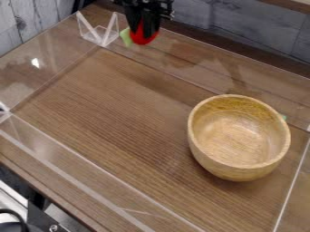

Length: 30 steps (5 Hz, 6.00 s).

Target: Move the red fruit to the left

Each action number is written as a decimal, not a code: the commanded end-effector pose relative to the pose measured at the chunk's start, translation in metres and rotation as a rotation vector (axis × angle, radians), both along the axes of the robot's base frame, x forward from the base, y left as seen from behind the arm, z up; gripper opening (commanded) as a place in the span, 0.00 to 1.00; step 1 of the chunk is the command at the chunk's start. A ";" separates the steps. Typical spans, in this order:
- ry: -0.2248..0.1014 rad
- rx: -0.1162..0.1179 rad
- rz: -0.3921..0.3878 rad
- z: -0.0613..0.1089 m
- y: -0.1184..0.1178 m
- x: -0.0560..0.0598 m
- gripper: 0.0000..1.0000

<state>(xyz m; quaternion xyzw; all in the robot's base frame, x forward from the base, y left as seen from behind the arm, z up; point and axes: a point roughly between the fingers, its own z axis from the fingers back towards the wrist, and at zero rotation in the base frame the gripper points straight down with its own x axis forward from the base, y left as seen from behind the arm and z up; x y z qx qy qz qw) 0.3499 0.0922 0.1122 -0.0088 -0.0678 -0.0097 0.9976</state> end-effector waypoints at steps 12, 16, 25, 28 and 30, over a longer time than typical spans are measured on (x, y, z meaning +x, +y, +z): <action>0.031 0.038 0.128 -0.027 0.032 0.028 1.00; 0.048 0.012 0.122 -0.036 0.020 0.027 1.00; 0.043 -0.031 0.144 -0.036 0.014 0.027 0.00; 0.033 -0.047 0.157 -0.026 0.014 0.028 1.00; 0.031 -0.049 0.156 -0.027 0.011 0.031 1.00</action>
